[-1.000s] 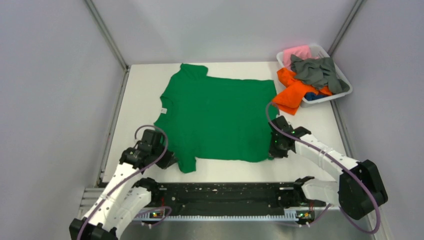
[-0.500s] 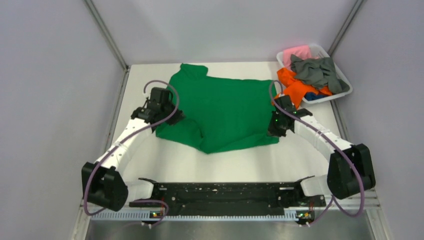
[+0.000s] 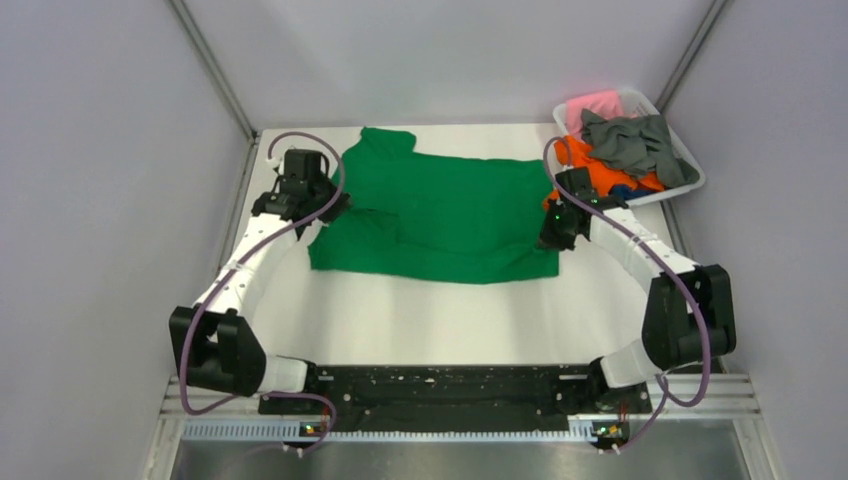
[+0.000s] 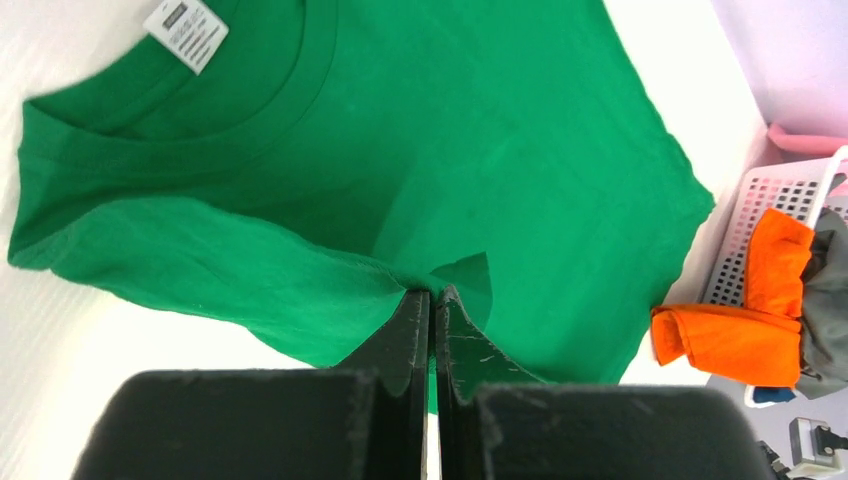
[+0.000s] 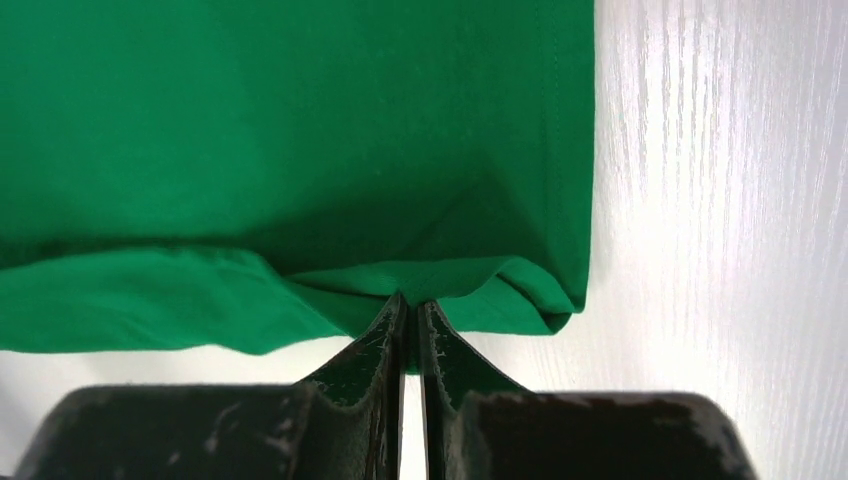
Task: Fold and stack the t-shirts
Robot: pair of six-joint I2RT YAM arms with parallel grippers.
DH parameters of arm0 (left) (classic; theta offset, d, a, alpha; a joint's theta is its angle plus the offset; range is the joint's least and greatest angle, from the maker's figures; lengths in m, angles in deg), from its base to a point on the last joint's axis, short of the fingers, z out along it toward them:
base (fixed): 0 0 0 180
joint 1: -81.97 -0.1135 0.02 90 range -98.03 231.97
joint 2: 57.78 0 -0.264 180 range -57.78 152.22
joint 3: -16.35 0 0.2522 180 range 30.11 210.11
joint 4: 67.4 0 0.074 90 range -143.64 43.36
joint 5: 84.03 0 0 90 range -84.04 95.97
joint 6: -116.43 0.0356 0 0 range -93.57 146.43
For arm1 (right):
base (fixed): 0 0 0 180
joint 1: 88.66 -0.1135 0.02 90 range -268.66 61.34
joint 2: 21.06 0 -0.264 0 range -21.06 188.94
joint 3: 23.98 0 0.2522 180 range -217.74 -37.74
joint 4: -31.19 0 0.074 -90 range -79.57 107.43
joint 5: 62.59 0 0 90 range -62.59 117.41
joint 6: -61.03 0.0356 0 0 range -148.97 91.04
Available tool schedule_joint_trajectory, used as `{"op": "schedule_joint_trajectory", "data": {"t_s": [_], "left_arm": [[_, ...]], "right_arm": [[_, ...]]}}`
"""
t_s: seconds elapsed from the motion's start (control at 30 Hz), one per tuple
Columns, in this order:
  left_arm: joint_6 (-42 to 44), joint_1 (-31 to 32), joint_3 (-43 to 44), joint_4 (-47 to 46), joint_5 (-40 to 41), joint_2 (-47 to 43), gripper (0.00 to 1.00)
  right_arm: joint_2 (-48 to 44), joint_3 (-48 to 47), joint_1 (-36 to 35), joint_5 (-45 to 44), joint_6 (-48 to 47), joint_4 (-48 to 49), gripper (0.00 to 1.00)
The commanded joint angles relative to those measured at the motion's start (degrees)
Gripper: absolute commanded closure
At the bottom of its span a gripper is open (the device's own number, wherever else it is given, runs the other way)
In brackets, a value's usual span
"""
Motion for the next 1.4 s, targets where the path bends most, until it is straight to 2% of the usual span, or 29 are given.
{"op": "schedule_joint_trajectory", "data": {"t_s": [0.0, 0.47, 0.53, 0.57, 0.6, 0.63, 0.67, 0.7, 0.73, 0.77, 0.8, 0.87, 0.93, 1.1, 1.23, 1.37], "left_arm": [[3.03, -0.75, 3.69, -5.15, 1.24, 1.17, 1.00], [5.35, -2.00, 10.66, -7.55, 0.08, 12.55, 1.00], [5.46, -2.44, 12.42, -7.03, 1.39, 15.06, 1.00], [5.60, -2.73, 13.51, -6.90, 1.86, 16.80, 0.96], [5.52, -3.11, 14.88, -6.82, 2.04, 18.47, 0.84], [5.46, -3.47, 16.28, -7.00, 1.85, 20.46, 0.66], [6.14, -3.58, 18.59, -6.83, 1.80, 22.77, 0.54], [6.73, -3.60, 22.12, -4.71, 2.08, 25.20, 0.42], [7.38, -3.61, 26.60, -1.17, 2.54, 28.13, 0.27], [8.44, -3.65, 31.93, 3.62, 2.57, 30.89, 0.07], [8.42, -3.65, 36.87, 8.79, 2.43, 33.25, 0.02], [9.07, -3.61, 41.42, 14.08, 1.80, 35.06, 0.01], [9.23, -3.54, 37.79, 12.76, 0.32, 32.84, 0.01], [8.86, -2.84, 19.27, 3.99, -6.87, 21.25, 0.01], [9.09, -1.34, 8.20, -2.36, -10.55, 17.89, 0.01], [9.15, -1.39, 6.27, -5.17, -15.12, 22.49, 0.01]], "right_arm": [[1.24, -3.91, 0.99, 0.08, -1.22, 1.25, 0.92], [5.91, -5.13, 2.49, -1.41, 0.69, 4.73, 0.88], [7.69, -5.89, 2.65, -2.07, 1.54, 5.59, 0.82], [8.69, -6.52, 2.79, -3.08, 1.82, 6.01, 0.78], [9.61, -7.08, 2.86, -4.12, 2.24, 6.70, 0.73], [10.30, -7.63, 2.95, -5.40, 2.41, 7.38, 0.66], [11.20, -8.74, 3.18, -6.84, 2.39, 7.46, 0.53], [11.75, -10.00, 3.67, -8.15, 2.43, 7.40, 0.44], [12.11, -11.12, 4.22, -9.16, 2.43, 7.19, 0.38], [11.92, -12.12, 4.72, -9.85, 2.23, 6.89, 0.34], [11.35, -12.74, 4.91, -10.56, 1.79, 6.50, 0.30], [8.83, -12.30, 4.93, -10.15, 0.51, 6.56, 0.27], [5.27, -8.52, 4.85, -7.30, -0.89, 8.58, 0.22], [-3.03, 4.24, 1.96, 6.66, -5.84, 16.02, 0.04], [-3.65, 8.03, -2.89, 9.73, -8.65, 20.31, 0.02], [1.93, 7.34, -4.30, 10.67, -10.09, 23.72, 0.01]]}}
